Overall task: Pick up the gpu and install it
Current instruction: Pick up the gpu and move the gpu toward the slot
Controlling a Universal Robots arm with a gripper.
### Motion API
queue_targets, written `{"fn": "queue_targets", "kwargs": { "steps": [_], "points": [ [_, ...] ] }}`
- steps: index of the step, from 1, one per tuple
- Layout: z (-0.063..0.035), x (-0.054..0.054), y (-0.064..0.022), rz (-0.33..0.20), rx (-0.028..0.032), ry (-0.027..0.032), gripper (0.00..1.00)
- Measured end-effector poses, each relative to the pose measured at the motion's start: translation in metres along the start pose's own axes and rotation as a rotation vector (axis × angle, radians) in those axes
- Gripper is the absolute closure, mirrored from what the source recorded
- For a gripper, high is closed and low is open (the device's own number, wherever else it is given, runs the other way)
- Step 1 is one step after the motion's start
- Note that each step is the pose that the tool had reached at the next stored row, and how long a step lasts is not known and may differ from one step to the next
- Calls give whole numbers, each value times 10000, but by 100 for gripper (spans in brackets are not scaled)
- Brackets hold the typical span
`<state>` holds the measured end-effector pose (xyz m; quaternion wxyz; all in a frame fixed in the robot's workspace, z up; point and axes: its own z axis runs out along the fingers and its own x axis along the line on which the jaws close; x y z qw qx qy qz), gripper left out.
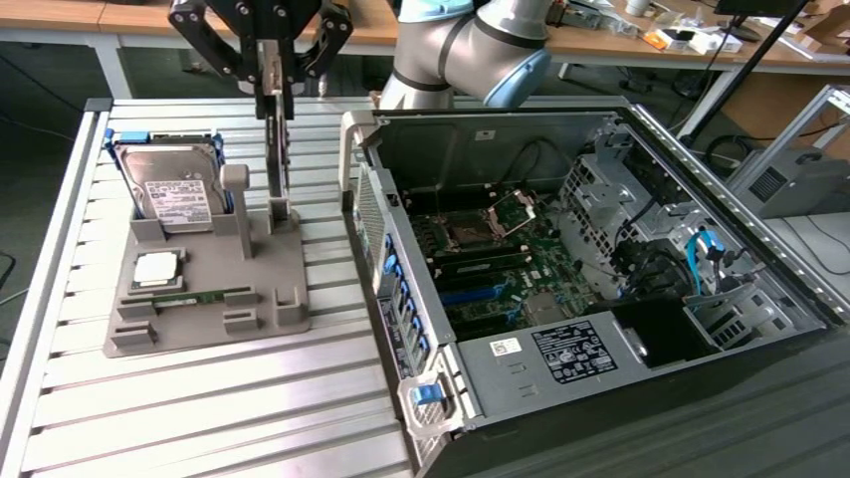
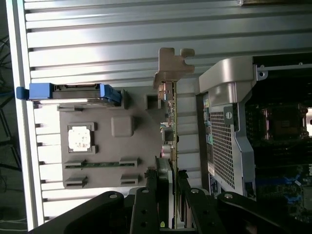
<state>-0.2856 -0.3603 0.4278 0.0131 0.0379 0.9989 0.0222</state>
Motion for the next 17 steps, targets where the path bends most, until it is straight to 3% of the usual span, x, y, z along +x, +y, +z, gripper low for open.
{"fn": "queue_targets", "kwargs": {
  "steps": [10,17],
  "points": [
    [-82,-2,4,0,0,0,73],
    [-85,-3,3,-1,1,1,73]
  ]
}}
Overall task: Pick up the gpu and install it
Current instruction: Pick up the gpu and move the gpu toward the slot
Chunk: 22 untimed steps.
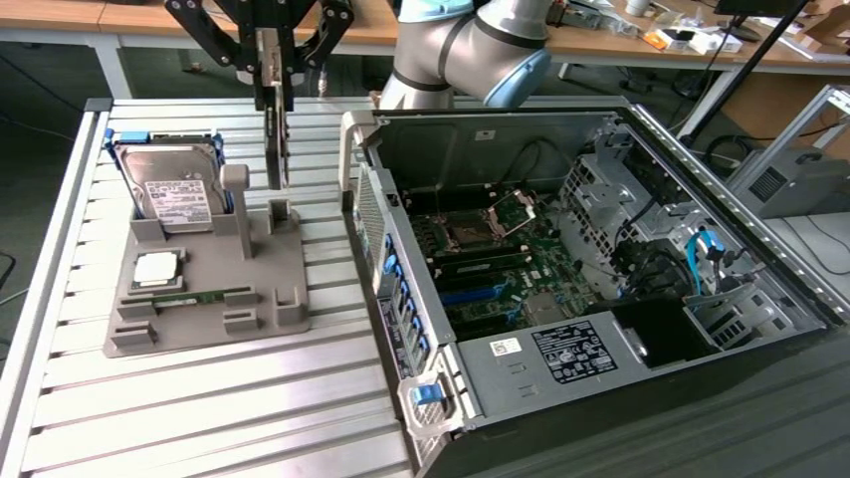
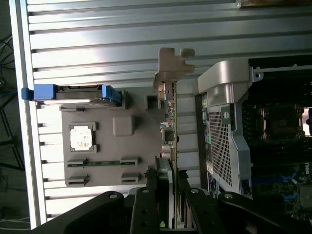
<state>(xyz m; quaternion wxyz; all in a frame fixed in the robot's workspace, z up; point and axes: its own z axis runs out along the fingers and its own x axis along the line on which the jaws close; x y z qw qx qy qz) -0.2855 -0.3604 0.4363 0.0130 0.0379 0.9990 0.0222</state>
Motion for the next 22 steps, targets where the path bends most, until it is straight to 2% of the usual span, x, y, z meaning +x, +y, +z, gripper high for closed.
{"fn": "queue_targets", "kwargs": {
  "steps": [9,22],
  "points": [
    [0,-23,-25,1,-1,-1,73],
    [2,-120,-24,0,0,-1,73]
  ]
}}
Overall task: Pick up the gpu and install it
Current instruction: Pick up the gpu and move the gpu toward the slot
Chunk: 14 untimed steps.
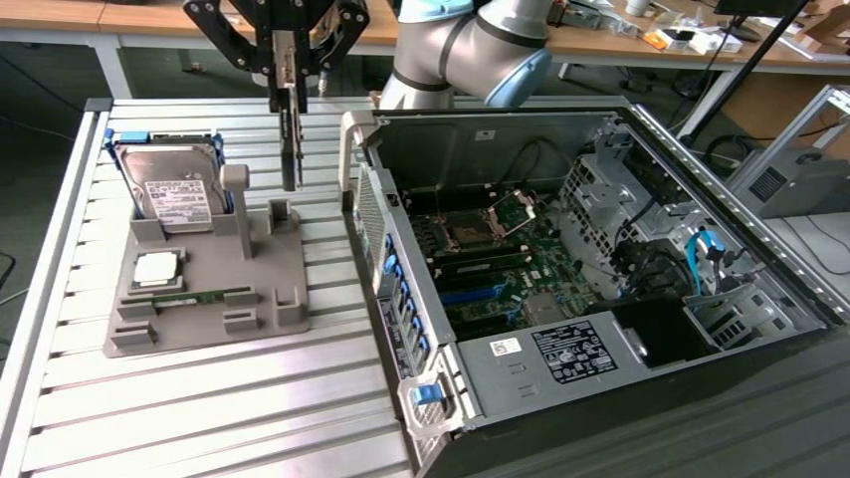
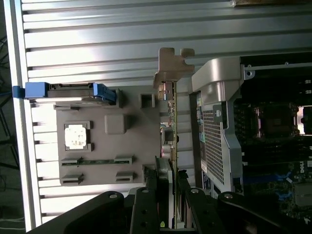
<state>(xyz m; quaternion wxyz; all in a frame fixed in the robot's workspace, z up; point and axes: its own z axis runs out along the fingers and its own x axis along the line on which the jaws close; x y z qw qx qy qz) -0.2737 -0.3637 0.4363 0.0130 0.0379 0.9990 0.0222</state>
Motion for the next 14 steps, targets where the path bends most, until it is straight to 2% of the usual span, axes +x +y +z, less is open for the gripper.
{"fn": "queue_targets", "kwargs": {
  "steps": [14],
  "points": [
    [3,-90,7,0,2,-1,73]
  ]
}}
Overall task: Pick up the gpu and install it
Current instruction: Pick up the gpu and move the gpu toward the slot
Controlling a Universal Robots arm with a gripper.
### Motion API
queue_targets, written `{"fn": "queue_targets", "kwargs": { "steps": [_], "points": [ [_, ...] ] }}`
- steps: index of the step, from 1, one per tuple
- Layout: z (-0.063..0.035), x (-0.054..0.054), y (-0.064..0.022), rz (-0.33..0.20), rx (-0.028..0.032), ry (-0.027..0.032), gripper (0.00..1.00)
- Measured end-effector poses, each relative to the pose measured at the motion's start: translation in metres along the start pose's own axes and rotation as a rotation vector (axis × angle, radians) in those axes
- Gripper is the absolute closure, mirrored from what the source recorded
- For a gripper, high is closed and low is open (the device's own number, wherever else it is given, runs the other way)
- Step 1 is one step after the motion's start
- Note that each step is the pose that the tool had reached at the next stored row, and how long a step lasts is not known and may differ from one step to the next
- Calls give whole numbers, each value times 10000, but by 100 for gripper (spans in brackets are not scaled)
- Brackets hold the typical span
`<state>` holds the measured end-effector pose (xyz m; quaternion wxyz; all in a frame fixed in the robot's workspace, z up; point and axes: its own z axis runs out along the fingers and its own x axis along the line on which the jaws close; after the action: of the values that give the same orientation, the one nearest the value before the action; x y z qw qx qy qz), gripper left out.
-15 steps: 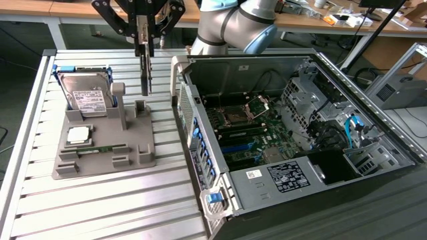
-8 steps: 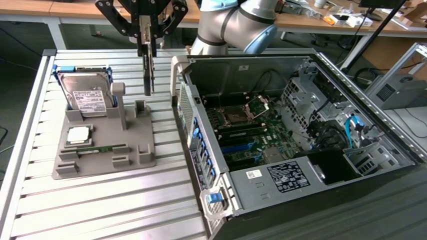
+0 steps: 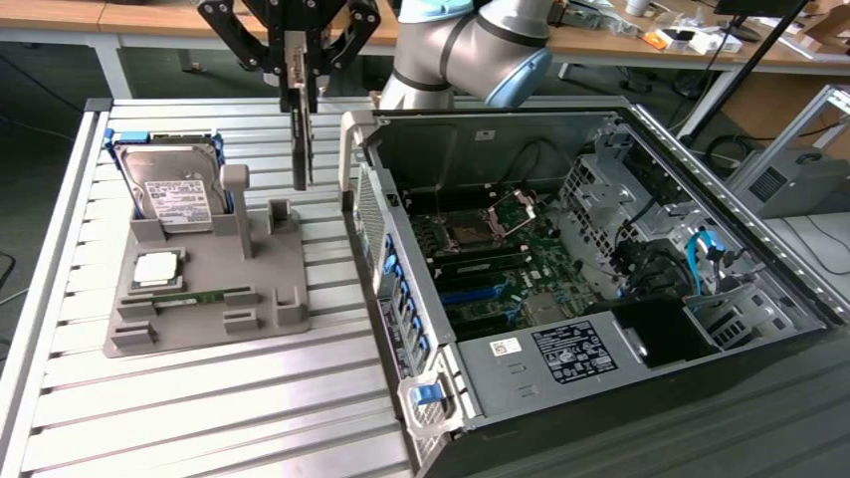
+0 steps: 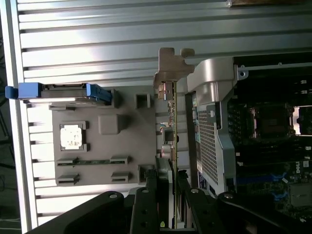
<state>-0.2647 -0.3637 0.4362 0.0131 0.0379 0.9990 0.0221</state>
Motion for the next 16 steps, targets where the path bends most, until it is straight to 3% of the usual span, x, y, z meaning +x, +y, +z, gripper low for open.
{"fn": "queue_targets", "kwargs": {
  "steps": [16],
  "points": [
    [2,-82,6,0,0,0,73]
  ]
}}
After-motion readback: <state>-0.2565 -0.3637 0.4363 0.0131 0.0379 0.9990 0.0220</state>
